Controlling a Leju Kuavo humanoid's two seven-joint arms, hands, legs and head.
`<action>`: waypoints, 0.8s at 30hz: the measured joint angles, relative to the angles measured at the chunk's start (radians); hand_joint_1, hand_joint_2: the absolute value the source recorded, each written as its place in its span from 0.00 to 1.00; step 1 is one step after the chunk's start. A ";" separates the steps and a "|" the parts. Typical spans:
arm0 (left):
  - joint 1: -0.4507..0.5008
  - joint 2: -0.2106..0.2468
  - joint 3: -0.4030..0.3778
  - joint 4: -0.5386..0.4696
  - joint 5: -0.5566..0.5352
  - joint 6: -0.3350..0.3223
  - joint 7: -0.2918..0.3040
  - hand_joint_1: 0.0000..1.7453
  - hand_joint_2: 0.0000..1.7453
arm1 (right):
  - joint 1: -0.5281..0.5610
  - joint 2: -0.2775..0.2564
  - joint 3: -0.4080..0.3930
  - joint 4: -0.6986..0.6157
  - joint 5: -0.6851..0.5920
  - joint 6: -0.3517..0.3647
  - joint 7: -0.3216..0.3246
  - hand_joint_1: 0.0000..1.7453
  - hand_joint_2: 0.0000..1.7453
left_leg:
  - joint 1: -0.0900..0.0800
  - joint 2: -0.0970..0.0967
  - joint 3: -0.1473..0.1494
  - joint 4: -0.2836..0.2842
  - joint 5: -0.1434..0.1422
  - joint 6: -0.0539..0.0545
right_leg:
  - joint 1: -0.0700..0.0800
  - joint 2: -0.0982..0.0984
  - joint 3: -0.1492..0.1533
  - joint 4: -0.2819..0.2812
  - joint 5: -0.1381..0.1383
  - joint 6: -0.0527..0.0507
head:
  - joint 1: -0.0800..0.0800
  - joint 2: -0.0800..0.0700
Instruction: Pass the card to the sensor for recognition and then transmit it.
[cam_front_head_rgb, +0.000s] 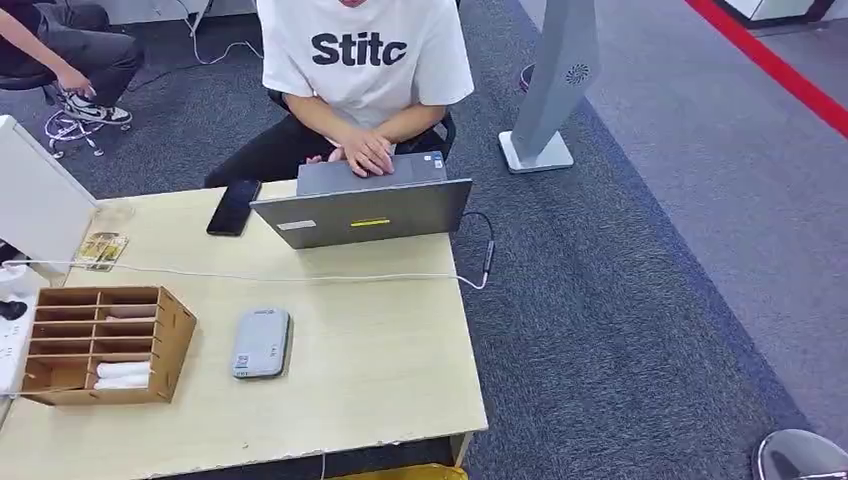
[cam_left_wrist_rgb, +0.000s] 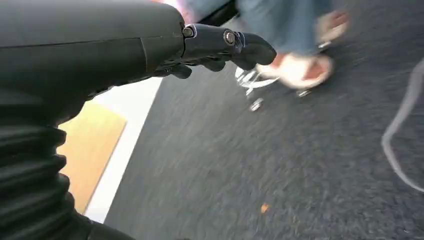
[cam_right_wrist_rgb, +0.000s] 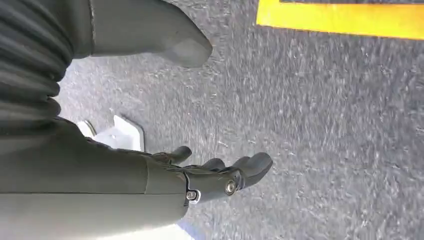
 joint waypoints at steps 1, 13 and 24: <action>0.005 0.006 -0.035 0.011 0.004 -0.003 -0.009 0.00 1.00 | -0.001 0.004 0.000 0.006 0.000 -0.002 0.000 0.00 1.00 | 0.000 0.000 0.000 0.000 0.000 0.000 | 0.000 -0.001 0.000 0.000 0.000 0.000 | 0.000 0.000; 0.020 0.024 -0.095 0.053 0.089 -0.105 0.029 0.00 1.00 | -0.001 0.037 0.000 0.063 -0.045 -0.002 0.024 0.00 1.00 | 0.000 0.000 0.000 0.000 0.000 0.000 | 0.000 -0.001 0.000 0.000 0.000 0.000 | 0.000 0.000; 0.020 0.025 -0.094 0.056 0.069 -0.101 0.002 0.00 1.00 | -0.003 0.041 0.000 0.085 -0.046 -0.003 0.031 0.00 1.00 | 0.000 0.000 0.000 0.000 0.000 0.000 | 0.000 -0.001 0.000 0.000 0.000 0.000 | 0.000 0.000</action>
